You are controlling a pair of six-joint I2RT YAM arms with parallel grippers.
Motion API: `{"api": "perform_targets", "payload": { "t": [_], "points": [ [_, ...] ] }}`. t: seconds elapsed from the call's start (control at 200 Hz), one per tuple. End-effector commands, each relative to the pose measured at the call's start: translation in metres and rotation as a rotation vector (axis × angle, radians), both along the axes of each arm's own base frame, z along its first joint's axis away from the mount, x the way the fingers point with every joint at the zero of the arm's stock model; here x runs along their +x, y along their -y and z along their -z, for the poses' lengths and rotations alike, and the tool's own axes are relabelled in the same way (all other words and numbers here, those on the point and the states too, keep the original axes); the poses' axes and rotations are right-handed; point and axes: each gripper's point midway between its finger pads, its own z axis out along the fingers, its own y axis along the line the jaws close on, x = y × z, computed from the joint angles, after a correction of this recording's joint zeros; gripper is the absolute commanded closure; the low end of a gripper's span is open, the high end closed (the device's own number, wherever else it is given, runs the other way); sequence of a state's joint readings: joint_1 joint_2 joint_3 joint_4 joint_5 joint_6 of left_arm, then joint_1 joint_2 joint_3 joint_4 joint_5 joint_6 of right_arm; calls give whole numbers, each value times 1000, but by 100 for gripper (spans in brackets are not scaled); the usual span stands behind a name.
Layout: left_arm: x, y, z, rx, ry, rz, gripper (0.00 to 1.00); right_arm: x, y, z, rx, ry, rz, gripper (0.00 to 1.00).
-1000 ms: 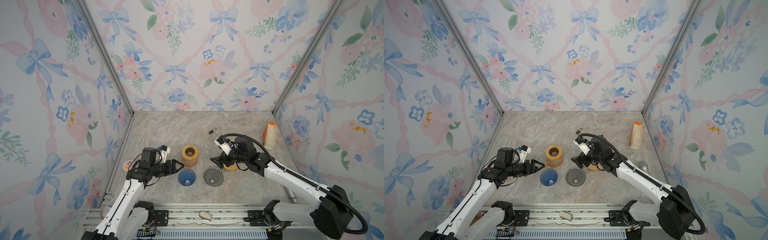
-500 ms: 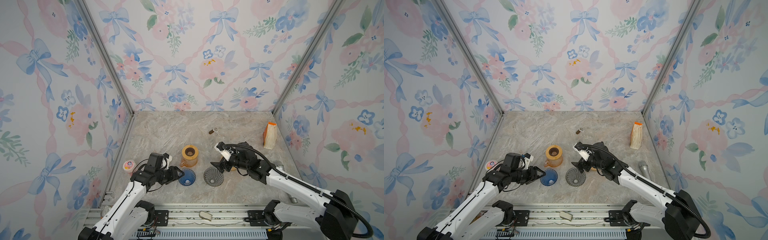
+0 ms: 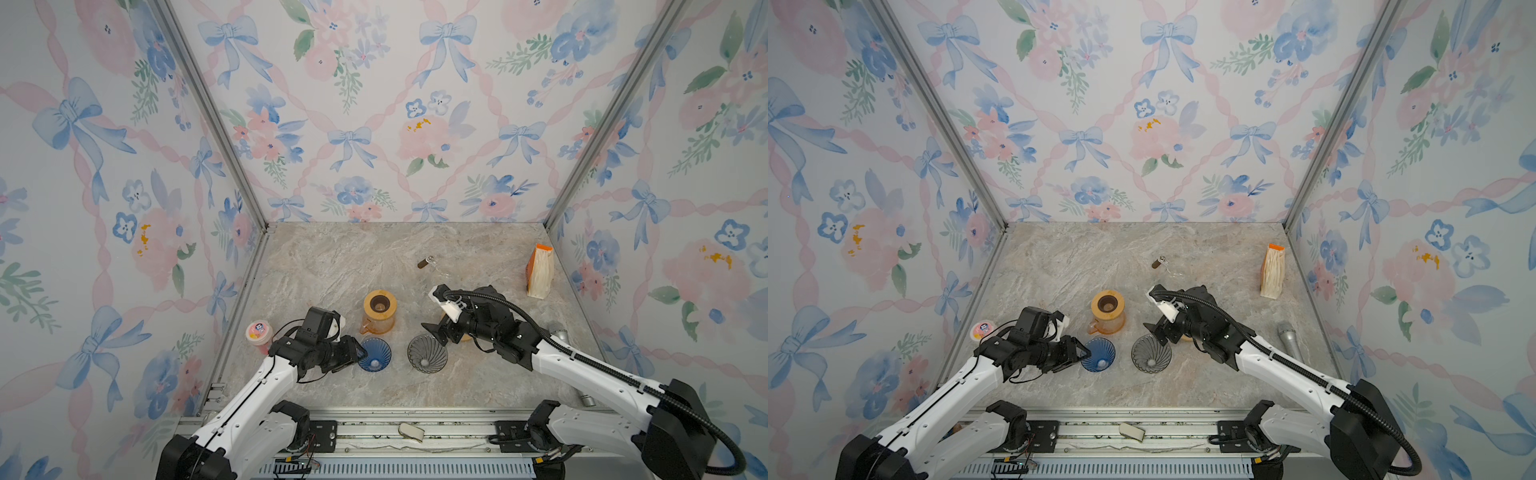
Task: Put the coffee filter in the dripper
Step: 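Move the left gripper down to the blue ribbed dripper while the right gripper shifts nearer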
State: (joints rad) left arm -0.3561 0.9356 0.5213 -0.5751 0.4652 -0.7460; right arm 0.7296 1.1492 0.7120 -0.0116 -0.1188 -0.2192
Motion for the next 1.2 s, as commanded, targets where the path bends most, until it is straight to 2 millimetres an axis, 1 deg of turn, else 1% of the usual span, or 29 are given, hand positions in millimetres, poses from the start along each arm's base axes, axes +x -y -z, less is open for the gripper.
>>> {"api": "perform_targets", "payload": {
  "t": [0.0, 0.32, 0.54, 0.82, 0.925, 1.035, 1.12, 1.195],
  "points": [
    [2, -3, 4, 34, -12, -8, 53, -4, -3, -2, 13, 25, -25, 4],
    [7, -5, 12, 78, -27, 13, 62, -6, -6, 2, 7, 0, -35, 3],
    [11, -3, 10, 78, -11, 25, 70, -5, -7, 2, 15, -11, -32, 3],
    [13, 0, 10, 65, 0, 42, 74, -2, -10, 4, 13, -25, -28, 3],
    [15, 2, 10, 60, 2, 43, 77, -2, -10, 3, 13, -26, -29, 3],
    [15, 2, 11, 59, 3, 46, 78, -3, -11, 3, 17, -18, -39, 4],
    [16, 3, 11, 58, 2, 47, 81, -4, -11, 3, 21, -11, -47, 4],
    [16, 3, 10, 58, 1, 48, 82, -4, -12, 4, 18, -14, -51, 4]
  ]
}}
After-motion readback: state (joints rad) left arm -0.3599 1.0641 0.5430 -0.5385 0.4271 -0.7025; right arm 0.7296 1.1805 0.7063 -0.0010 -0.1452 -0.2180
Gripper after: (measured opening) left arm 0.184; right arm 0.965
